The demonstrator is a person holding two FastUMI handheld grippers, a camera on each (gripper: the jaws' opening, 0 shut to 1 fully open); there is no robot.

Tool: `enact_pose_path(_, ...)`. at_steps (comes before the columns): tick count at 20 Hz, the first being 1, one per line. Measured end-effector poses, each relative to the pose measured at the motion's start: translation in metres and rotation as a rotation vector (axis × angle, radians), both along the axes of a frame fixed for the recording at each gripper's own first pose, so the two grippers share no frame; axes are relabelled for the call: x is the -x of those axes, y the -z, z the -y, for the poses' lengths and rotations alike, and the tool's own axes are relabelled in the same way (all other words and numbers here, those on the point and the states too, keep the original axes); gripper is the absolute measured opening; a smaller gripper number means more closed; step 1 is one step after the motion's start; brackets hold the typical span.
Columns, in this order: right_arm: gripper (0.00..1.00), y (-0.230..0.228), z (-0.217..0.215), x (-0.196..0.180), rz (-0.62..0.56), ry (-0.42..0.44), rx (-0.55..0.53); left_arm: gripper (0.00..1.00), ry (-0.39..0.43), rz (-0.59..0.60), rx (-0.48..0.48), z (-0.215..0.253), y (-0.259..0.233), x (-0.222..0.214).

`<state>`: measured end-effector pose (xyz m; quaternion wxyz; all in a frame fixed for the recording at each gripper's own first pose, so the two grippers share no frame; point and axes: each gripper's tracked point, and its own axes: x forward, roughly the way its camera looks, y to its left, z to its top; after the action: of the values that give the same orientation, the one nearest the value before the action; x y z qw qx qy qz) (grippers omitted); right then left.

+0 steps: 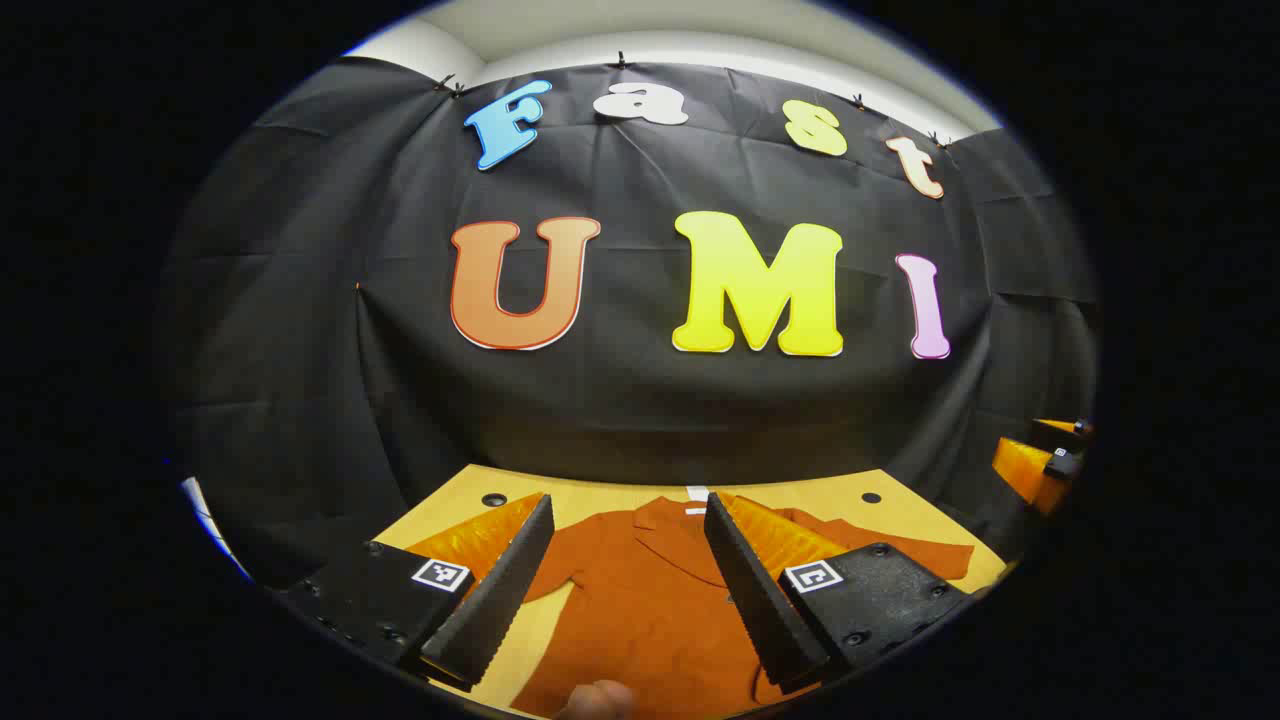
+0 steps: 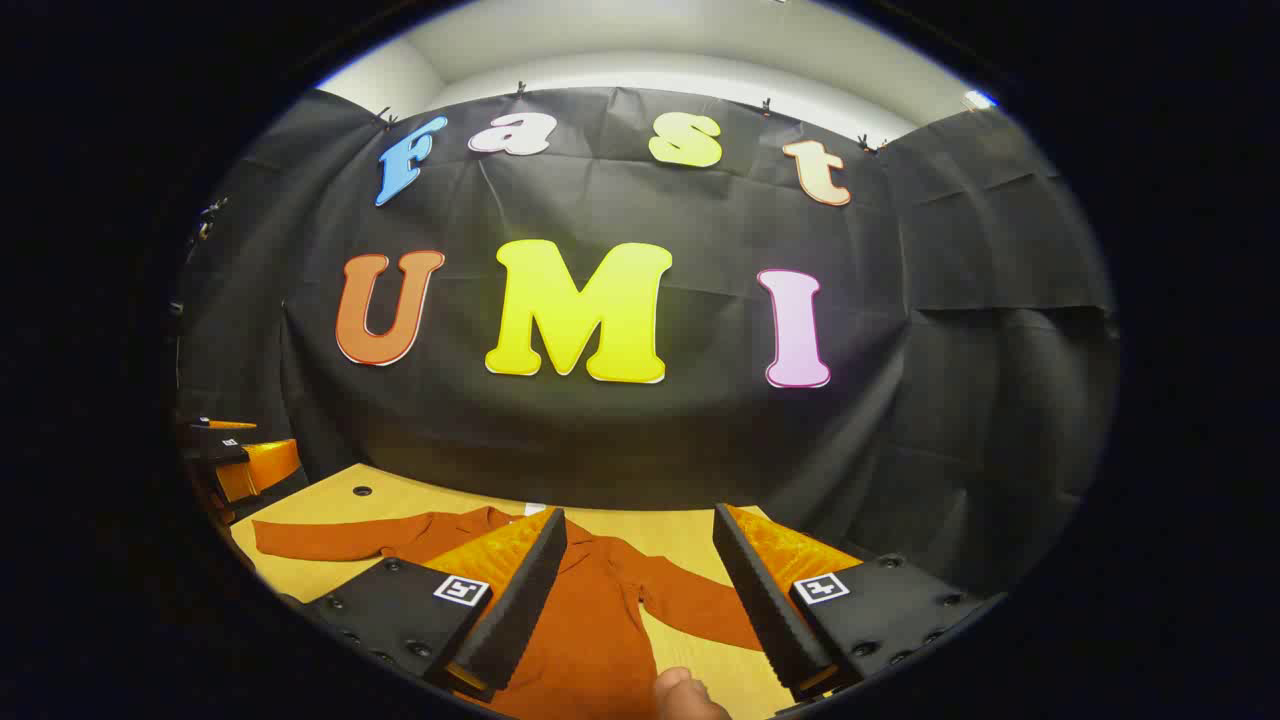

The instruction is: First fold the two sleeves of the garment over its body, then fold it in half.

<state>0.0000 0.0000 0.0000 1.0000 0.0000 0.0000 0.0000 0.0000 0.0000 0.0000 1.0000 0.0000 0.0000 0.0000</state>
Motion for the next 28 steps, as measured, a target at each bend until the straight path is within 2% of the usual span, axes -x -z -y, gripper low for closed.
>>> enact_pose_path(1,0.94,-0.001,-0.005,0.0,0.001,0.0,0.001,0.98,0.0,0.004,0.003,-0.003,-0.001,-0.001)
enact_pose_path(8,0.94,-0.005,-0.026,0.004,0.007,-0.017,0.005,0.98,0.014,0.013,0.008,-0.011,-0.001,-0.004)
enact_pose_path(13,0.94,-0.012,-0.034,0.003,0.033,-0.031,0.034,0.99,-0.007,0.035,-0.009,-0.018,-0.007,0.002)
enact_pose_path(28,0.94,-0.026,-0.019,0.0,0.069,-0.018,0.016,0.98,-0.001,0.096,-0.041,0.002,-0.023,0.005)
